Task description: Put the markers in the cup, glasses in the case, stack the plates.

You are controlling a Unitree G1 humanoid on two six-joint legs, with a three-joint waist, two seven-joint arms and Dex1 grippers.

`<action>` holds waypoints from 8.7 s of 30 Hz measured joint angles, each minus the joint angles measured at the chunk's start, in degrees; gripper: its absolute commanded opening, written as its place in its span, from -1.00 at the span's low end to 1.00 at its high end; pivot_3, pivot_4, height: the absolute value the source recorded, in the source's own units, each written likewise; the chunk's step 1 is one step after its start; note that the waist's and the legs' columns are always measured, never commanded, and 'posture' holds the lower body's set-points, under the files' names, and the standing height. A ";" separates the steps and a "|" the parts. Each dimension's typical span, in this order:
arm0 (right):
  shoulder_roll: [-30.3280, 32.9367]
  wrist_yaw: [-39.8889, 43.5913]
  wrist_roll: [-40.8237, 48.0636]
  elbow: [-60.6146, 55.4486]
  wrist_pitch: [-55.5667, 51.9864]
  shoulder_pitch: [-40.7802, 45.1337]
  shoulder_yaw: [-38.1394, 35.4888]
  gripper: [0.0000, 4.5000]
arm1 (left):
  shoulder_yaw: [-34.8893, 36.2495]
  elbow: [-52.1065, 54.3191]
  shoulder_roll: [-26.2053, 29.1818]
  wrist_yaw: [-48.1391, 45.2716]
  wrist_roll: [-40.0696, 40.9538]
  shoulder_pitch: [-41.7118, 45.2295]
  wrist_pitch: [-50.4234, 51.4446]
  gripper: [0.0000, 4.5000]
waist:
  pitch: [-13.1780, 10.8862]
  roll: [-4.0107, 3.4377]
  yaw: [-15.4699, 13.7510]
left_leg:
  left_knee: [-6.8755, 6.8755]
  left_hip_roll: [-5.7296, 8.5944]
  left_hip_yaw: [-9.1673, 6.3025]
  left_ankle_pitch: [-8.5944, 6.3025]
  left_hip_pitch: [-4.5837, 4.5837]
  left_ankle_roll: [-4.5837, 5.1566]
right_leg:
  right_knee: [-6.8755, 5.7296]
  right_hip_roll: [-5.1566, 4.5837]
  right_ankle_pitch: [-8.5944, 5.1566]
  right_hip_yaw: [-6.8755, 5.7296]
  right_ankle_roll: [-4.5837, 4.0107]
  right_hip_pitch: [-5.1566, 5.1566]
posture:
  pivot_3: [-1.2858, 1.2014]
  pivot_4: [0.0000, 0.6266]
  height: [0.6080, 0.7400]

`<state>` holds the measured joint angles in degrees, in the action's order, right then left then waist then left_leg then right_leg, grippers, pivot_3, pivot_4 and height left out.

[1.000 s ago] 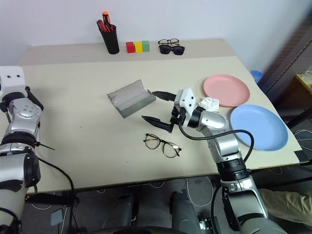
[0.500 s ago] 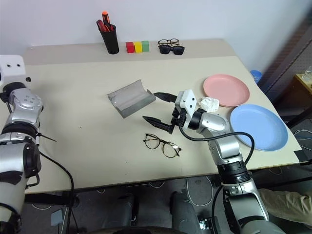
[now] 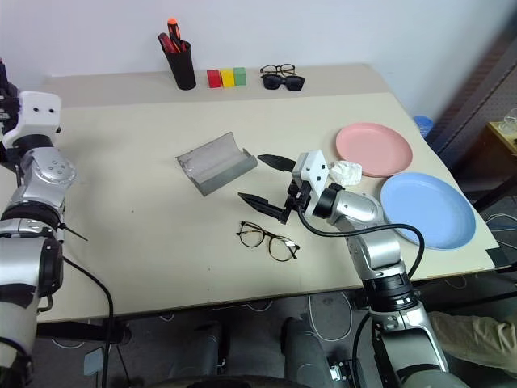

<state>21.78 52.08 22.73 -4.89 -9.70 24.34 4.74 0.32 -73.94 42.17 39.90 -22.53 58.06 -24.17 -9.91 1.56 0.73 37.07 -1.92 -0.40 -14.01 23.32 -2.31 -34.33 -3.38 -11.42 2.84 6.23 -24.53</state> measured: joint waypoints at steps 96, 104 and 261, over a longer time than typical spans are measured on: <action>1.86 -8.08 0.03 -7.47 -2.34 -8.38 -4.54 1.00 | 16.74 20.86 -6.83 -32.43 29.15 -13.09 2.63 0.02 | 0.01 0.05 0.69 | 0.00 -0.03 0.09 0.03 0.01 -0.05 | 0.01 -0.06 0.01 0.05 -0.01 -0.01 | 0.03 -0.52 1.00; 1.74 -8.22 0.07 -6.58 -1.96 -8.00 -5.56 1.00 | 21.31 57.83 -4.45 -45.58 43.36 -30.43 27.51 0.02 | 0.01 0.04 1.12 | 0.12 -0.05 0.03 0.05 -0.18 -0.06 | -0.27 -0.06 -0.12 0.06 -0.24 0.11 | 0.03 -0.52 1.00; 1.66 -2.97 2.17 0.77 1.61 -0.48 -5.52 1.00 | 27.13 61.91 7.25 -63.47 47.11 -38.85 44.30 0.71 | -0.35 0.48 1.50 | -0.09 -0.19 0.22 0.05 0.04 -0.08 | -0.55 -0.17 -0.39 -0.06 -0.33 -0.30 | 0.03 -0.52 1.00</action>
<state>23.44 49.12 24.91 -4.12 -8.09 23.85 -0.78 27.44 -12.03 49.42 -23.57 24.58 19.21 20.13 -10.26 2.04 2.22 36.98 -2.11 -0.17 -13.95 23.36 -2.40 -34.88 -3.55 -11.81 2.78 5.90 -24.83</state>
